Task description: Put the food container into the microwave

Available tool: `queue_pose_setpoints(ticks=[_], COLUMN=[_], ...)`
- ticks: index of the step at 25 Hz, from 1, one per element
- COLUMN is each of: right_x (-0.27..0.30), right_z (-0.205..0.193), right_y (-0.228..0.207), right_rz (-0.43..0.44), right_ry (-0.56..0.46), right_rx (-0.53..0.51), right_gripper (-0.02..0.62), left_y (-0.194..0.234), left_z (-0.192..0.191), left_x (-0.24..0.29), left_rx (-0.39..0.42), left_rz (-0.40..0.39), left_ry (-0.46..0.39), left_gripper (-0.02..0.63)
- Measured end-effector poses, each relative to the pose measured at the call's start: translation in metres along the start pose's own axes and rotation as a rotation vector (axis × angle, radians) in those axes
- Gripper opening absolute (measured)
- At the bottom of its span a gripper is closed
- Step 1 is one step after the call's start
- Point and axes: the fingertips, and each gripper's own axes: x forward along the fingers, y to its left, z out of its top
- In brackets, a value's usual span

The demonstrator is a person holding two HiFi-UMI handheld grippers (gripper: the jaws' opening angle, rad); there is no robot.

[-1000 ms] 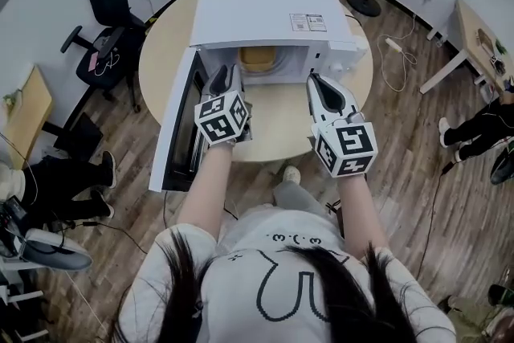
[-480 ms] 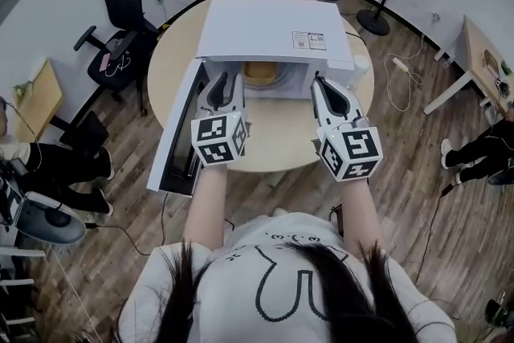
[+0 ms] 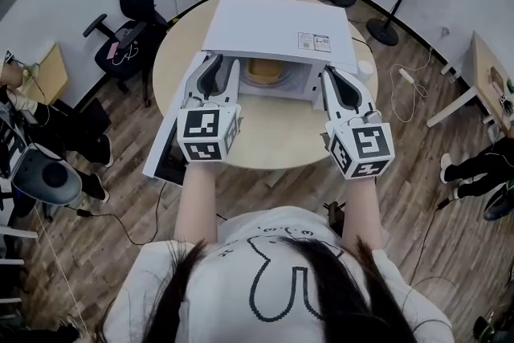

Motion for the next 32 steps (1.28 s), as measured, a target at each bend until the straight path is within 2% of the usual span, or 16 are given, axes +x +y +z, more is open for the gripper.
queue_pose_setpoints(ticks=[2, 3, 4, 10, 18, 24, 28, 32], right_x=[0.003, 0.004, 0.004, 0.003, 0.0, -0.006, -0.012, -0.015], right_z=[0.007, 0.011, 0.015, 0.028, 0.032, 0.028, 0.023, 0.019], right_y=[0.0, -0.001, -0.002, -0.004, -0.011, -0.025, -0.032, -0.036], right_rz=[0.008, 0.007, 0.004, -0.027, -0.057, -0.106, -0.132, -0.143], right_ry=[-0.01, -0.016, -0.022, -0.035, -0.013, 0.006, 0.02, 0.031], right_rx=[-0.013, -0.017, -0.021, -0.062, -0.09, -0.101, -0.117, -0.131], right_gripper=[0.029, 0.029, 0.029, 0.029, 0.028, 0.028, 0.028, 0.028], left_y=[-0.002, -0.002, -0.001, -0.007, 0.003, 0.014, 0.023, 0.025], left_z=[0.008, 0.012, 0.016, 0.031, 0.041, 0.048, 0.051, 0.049], left_x=[-0.001, -0.003, -0.004, -0.008, -0.014, -0.018, -0.021, -0.021], left_rx=[0.01, 0.018, 0.026, 0.075, 0.058, 0.118, 0.094, 0.113], left_rz=[-0.029, -0.028, -0.026, -0.075, -0.06, -0.027, -0.018, -0.009], left_ry=[-0.018, -0.031, -0.043, -0.069, -0.102, -0.111, -0.132, -0.136], left_gripper=[0.101, 0.079, 0.009, 0.009, 0.009, 0.009, 0.009, 0.009])
